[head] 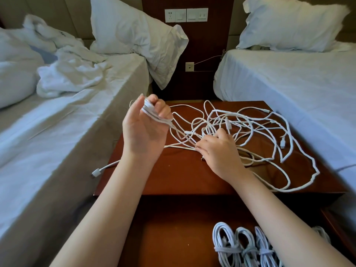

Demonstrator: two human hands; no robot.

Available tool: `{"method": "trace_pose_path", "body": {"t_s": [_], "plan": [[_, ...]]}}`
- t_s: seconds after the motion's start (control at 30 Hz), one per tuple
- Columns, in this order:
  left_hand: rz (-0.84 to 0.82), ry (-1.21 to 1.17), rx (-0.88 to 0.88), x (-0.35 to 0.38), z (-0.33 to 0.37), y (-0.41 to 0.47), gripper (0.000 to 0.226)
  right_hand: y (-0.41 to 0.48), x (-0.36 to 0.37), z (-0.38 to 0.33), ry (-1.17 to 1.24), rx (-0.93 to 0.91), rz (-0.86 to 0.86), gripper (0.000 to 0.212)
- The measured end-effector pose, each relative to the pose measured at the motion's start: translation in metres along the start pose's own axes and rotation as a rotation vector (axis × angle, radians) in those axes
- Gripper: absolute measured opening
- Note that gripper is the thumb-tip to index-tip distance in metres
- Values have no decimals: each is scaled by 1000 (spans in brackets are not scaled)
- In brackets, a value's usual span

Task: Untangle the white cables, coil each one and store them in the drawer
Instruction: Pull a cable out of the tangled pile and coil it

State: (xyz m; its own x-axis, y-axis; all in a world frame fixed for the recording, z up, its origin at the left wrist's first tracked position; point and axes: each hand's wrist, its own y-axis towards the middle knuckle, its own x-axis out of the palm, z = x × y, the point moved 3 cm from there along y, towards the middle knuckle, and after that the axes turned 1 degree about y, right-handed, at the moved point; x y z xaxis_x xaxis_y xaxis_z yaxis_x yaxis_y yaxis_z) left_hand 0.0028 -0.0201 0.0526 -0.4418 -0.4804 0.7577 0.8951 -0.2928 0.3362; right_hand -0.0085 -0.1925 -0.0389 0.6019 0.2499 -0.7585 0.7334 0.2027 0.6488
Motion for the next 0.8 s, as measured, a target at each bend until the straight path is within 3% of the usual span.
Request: {"method": "trace_pose_path", "body": {"t_s": [0.1, 0.2, 0.37, 0.53, 0.67, 0.8], "plan": [[122, 62, 116, 2, 4, 5, 5, -1, -5, 0, 48, 45, 23, 6], [204, 38, 225, -7, 6, 2, 15, 0, -4, 2, 68, 97, 20, 12], [213, 145, 372, -8, 2, -9, 9, 10, -2, 11, 146, 260, -68, 13], [337, 224, 480, -11, 5, -7, 23, 15, 0, 11, 166, 261, -49, 10], [460, 618, 494, -17, -3, -2, 26, 10, -4, 11, 208, 173, 75, 9], [390, 1140, 311, -25, -33, 8, 33, 9, -6, 8, 289, 79, 103, 4]]}}
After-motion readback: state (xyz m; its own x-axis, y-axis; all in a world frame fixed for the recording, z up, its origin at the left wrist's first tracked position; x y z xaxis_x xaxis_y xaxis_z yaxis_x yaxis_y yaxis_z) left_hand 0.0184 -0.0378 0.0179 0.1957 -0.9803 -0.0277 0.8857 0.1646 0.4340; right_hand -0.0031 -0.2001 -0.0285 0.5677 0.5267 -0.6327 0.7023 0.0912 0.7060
